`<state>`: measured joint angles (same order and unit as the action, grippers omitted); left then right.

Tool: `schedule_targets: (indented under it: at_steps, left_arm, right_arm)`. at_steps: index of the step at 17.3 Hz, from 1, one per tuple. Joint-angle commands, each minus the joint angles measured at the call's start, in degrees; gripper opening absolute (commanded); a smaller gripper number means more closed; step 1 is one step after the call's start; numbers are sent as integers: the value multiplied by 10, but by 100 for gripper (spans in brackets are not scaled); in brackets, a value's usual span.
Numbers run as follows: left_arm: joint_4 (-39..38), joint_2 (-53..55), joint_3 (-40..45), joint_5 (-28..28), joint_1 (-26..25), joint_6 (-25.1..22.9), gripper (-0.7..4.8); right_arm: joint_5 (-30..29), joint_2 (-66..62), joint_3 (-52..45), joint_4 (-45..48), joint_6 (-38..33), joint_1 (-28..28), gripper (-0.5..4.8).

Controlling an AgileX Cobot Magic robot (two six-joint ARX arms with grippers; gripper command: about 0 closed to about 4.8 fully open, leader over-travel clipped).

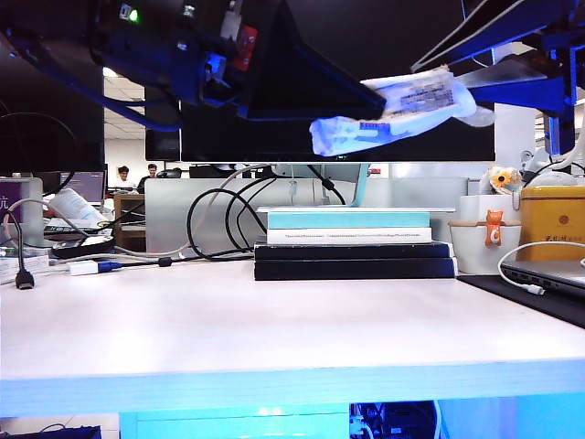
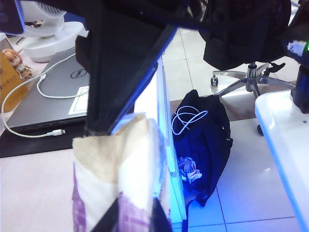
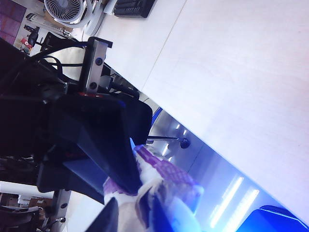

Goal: Pick up a packet of tissues from the table with the left hand, then take a tissue from it with the right hand.

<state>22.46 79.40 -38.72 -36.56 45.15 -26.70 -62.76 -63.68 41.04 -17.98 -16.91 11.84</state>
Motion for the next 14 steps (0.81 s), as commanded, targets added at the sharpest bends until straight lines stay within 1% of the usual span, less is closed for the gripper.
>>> schedule_targets:
  at_steps: [1,3,4,5,6,7,8,9,11,12,14]
  left_arm:
    - [34,-1,-5,-10,1,4,52]
    - [45,-1,-5,-10,5,8,52]
    - [45,-1,-5,-10,8,8,52]
    - [45,-1,-5,-10,9,8,52]
    - [45,-1,-5,-6,9,8,52]
    - [42,-1,-5,-5,9,8,52]
    - [29,-1,-5,28,9,6,52]
    - [18,-1,-5,45,9,3,52]
    - [-27,-1,-4,58,5,-19,52]
    - [-61,-1,-4,87,5,-32,52]
    - [-83,-1,-4,87,5,-45,52]
  right_arm:
    - [1,0,2,0,4,0,95]
    - [1,0,2,0,4,0,94]
    - [3,0,2,0,5,0,66]
    - [14,0,2,1,10,0,-6]
    - [19,-3,2,2,18,0,-6]
    - [40,-6,2,2,21,0,-6]
    - [79,-6,2,3,33,0,-6]
    - [90,-6,2,3,37,0,-6]
    - [113,-6,2,19,39,0,-6]
    - [125,-6,2,41,38,0,-6]
    - [127,-6,2,52,21,0,-6]
